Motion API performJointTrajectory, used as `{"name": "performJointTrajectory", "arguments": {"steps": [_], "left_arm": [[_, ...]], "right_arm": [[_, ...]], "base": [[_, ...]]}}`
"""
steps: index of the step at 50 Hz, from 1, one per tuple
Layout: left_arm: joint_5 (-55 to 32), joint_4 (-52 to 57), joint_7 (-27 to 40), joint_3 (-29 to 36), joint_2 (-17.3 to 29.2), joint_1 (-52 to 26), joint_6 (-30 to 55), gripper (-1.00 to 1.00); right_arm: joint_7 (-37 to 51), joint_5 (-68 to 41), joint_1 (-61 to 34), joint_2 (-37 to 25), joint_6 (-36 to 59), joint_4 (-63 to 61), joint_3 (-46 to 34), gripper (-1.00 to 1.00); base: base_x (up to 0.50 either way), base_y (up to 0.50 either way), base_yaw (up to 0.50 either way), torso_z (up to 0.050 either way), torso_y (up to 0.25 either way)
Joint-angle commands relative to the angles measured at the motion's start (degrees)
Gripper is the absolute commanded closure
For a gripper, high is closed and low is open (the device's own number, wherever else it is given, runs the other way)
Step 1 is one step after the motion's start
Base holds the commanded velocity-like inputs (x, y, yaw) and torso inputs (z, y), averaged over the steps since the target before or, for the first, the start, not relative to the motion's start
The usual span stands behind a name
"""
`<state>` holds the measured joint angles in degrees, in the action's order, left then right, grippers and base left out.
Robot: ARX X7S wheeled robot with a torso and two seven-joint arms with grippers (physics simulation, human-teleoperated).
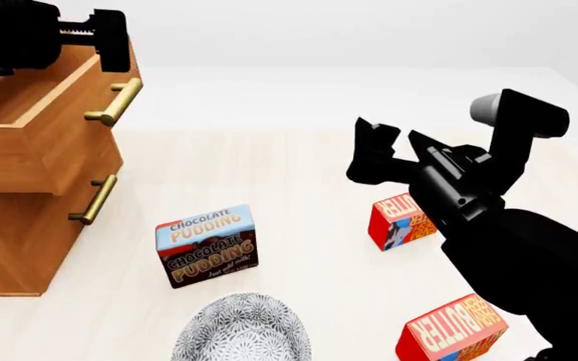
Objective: Put the butter at the front in the top drawer of the cabinet and close it.
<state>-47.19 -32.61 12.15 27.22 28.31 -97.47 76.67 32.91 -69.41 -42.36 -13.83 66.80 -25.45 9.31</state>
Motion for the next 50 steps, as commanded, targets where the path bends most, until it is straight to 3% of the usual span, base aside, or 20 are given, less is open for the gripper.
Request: {"name": "performJointTrajectory", "arguments": {"steps": [1, 24, 50], "left_arm": [[2.74, -7.72, -5.49, 4.67, -0.84, -4.22, -2.12, -1.00], [6.59, -14.68, -14.27, 12.20, -2.15, -6.40, -5.75, -1.00], [12.99, -37.56, -26.49, 18.45, -8.41, -11.08, -17.34, -1.00]], "right_arm": [[-0.44, -0.09, 0.57, -0.43, -0.84, 0.58, -0.13, -1.00], [-0.30, 0.26, 0.61, -0.61, -2.02, 1.37, -1.79, -1.00], [-0.20, 0.45, 1.58, -1.76, -4.75, 2.66, -3.78, -1.00]], "base": [[0.00, 0.00, 0.00, 0.000, 0.000], [0.00, 0.00, 0.00, 0.000, 0.000], [0.00, 0.00, 0.00, 0.000, 0.000]]}}
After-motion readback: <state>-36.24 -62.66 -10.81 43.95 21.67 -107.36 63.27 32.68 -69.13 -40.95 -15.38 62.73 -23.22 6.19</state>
